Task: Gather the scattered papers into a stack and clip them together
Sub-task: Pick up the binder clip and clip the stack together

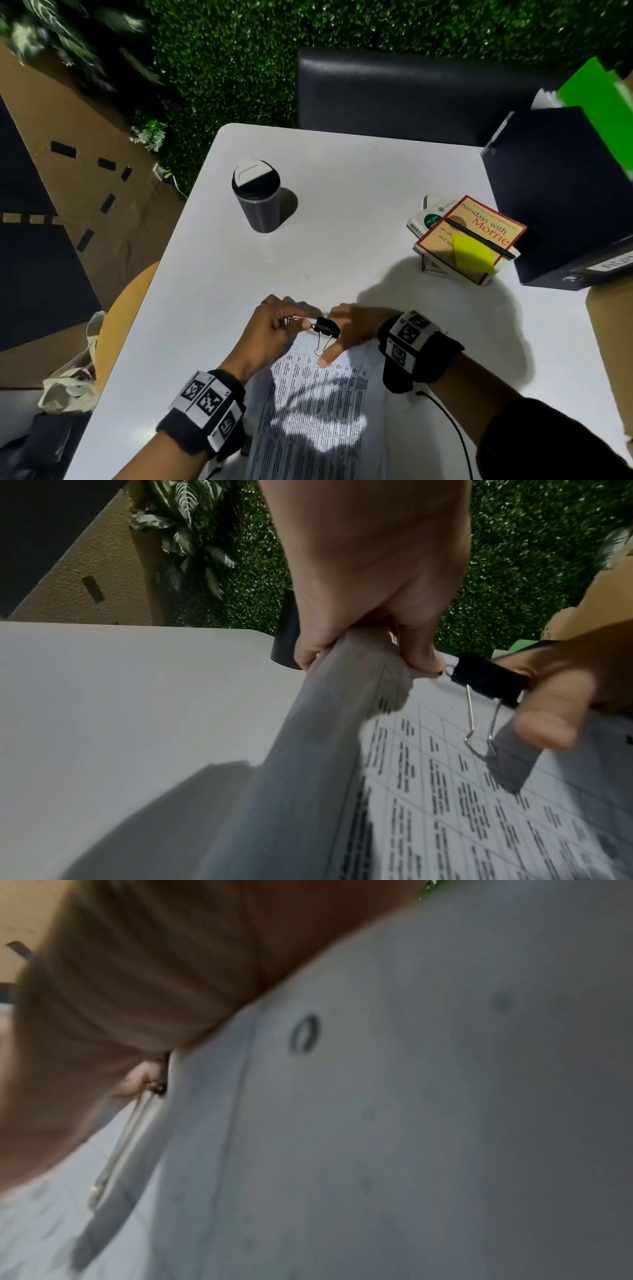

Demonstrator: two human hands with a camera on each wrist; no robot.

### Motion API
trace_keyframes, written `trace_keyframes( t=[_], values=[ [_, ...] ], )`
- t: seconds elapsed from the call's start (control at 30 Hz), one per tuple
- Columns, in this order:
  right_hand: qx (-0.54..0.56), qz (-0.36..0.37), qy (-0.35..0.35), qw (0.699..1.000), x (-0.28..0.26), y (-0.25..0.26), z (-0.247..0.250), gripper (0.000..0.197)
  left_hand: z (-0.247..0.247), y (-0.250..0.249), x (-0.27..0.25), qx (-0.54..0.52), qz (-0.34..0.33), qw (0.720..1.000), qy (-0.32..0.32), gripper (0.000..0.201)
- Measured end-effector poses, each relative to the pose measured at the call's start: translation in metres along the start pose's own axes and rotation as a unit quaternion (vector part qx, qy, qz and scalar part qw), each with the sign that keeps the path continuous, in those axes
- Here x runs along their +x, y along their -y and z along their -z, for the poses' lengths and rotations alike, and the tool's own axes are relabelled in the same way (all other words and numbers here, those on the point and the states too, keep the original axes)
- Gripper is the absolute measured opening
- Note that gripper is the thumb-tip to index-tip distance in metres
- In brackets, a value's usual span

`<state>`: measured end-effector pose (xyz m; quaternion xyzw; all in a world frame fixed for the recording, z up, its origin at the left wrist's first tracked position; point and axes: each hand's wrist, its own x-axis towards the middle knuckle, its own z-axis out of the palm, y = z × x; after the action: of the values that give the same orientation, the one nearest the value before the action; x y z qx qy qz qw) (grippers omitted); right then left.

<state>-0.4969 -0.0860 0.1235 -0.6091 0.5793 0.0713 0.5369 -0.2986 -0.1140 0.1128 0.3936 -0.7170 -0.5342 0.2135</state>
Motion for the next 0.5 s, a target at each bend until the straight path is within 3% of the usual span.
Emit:
trace_keyframes(
  t=[0.07, 0.2, 0.3, 0.33, 0.43, 0.5],
  values=[
    [-0.01, 0.023, 0.009, 1.0, 0.001, -0.001, -0.005, 0.028, 0.003, -0.001, 0.0, 0.011, -0.003, 1.0, 0.01, 0.018],
    [-0.063, 0.0, -0.104, 0.993, -0.011, -0.004, -0.008, 0.041, 0.005, 0.002, 0.006, 0.074, 0.03, 0.996, 0.027, 0.046],
    [-0.091, -0.049, -0.209, 0.972, -0.019, -0.013, -0.014, 0.051, 0.008, 0.015, 0.011, 0.144, 0.048, 0.988, 0.026, 0.02],
    [-0.093, -0.061, -0.244, 0.963, -0.024, -0.017, -0.017, 0.053, 0.009, 0.018, 0.012, 0.173, 0.05, 0.983, 0.039, 0.021],
    [-0.087, -0.094, -0.335, 0.934, -0.04, -0.031, -0.042, 0.06, 0.012, 0.014, 0.002, 0.29, 0.102, 0.95, 0.062, 0.062],
    [-0.089, -0.103, -0.375, 0.917, -0.053, -0.037, -0.069, 0.063, 0.014, 0.014, -0.02, 0.314, 0.126, 0.939, 0.058, 0.094]
  ],
)
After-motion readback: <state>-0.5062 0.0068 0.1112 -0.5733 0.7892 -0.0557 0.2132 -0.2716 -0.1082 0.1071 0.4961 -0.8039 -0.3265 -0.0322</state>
